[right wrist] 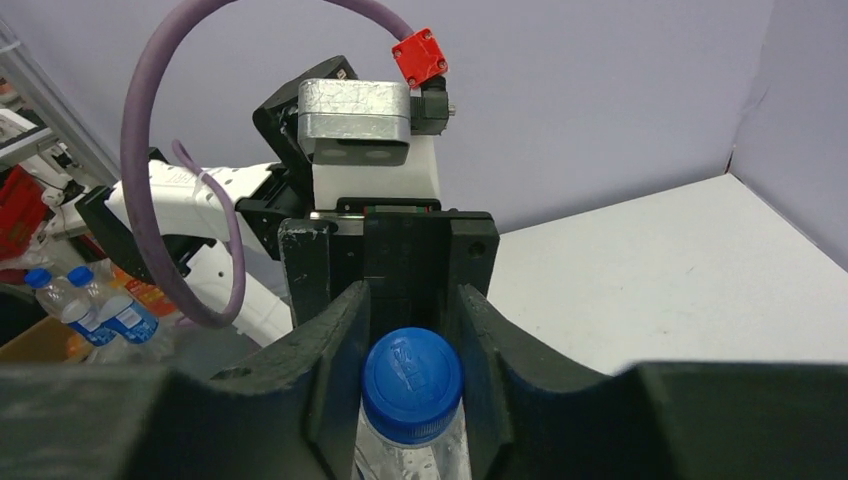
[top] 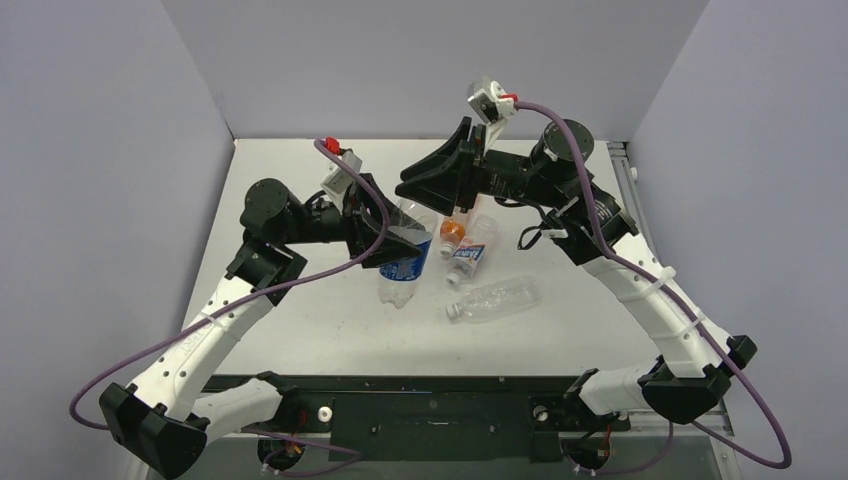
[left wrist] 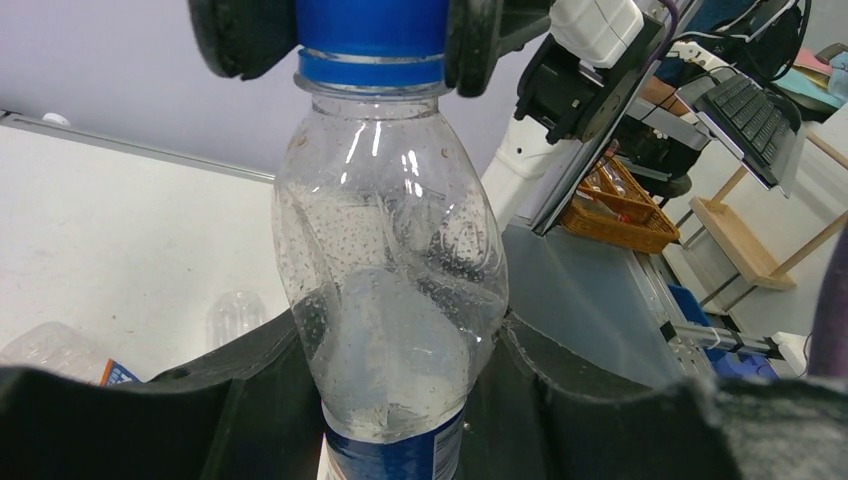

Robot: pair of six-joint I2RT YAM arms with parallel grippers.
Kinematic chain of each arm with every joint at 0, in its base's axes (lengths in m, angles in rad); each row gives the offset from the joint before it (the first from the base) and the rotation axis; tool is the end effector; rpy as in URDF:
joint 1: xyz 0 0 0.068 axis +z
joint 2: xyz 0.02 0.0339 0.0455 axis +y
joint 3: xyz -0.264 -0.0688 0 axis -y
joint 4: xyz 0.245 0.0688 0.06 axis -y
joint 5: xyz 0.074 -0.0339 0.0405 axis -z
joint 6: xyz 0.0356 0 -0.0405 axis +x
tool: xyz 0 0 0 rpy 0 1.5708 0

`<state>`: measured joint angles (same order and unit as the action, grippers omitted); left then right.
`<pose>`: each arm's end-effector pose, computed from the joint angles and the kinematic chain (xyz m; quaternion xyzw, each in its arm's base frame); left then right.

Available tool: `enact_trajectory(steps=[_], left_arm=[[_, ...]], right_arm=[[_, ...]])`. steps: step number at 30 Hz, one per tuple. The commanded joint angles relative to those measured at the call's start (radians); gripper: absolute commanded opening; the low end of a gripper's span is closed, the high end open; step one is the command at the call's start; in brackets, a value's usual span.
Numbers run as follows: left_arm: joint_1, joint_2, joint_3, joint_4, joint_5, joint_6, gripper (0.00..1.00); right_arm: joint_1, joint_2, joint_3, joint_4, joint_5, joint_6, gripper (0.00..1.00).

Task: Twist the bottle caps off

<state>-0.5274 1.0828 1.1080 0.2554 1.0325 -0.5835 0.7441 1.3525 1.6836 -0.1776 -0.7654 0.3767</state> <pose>0.1819 -0.1413 0.4384 0.3796 0.5338 -0.6186 0.4339 0.1845 0.2034 0.5229 -0.3890 0.5418 0.5802 0.4674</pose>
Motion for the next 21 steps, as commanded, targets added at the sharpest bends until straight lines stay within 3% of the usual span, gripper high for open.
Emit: enact_trajectory(steps=[1, 3, 5, 8, 12, 16, 21], left_arm=[[0.012, -0.009, 0.047, 0.04, -0.003, 0.036, 0.0], [0.013, -0.008, 0.047, -0.027, -0.051, 0.115, 0.0], [0.012, -0.008, 0.052, -0.1, -0.136, 0.21, 0.0], [0.009, -0.006, 0.055, -0.168, -0.258, 0.362, 0.0], [0.007, -0.01, 0.037, -0.196, -0.38, 0.473, 0.0], [-0.002, -0.025, 0.015, -0.197, -0.448, 0.524, 0.0], [-0.01, -0.035, 0.004, -0.198, -0.463, 0.538, 0.0]], right_arm=[[-0.02, -0.051, 0.024, -0.074, -0.081, -0.036, 0.42], [-0.016, -0.061, 0.029, -0.107, 0.054, -0.043, 0.76], [0.006, -0.062, 0.038, -0.141, 0.248, -0.052, 0.81], [0.103, -0.054, 0.052, -0.181, 0.617, -0.068, 0.82], [0.195, -0.019, 0.075, -0.203, 0.894, -0.052, 0.83], [0.234, 0.061, 0.182, -0.307, 1.034, -0.029, 0.76], [0.245, 0.103, 0.224, -0.319, 1.045, -0.017, 0.63]])
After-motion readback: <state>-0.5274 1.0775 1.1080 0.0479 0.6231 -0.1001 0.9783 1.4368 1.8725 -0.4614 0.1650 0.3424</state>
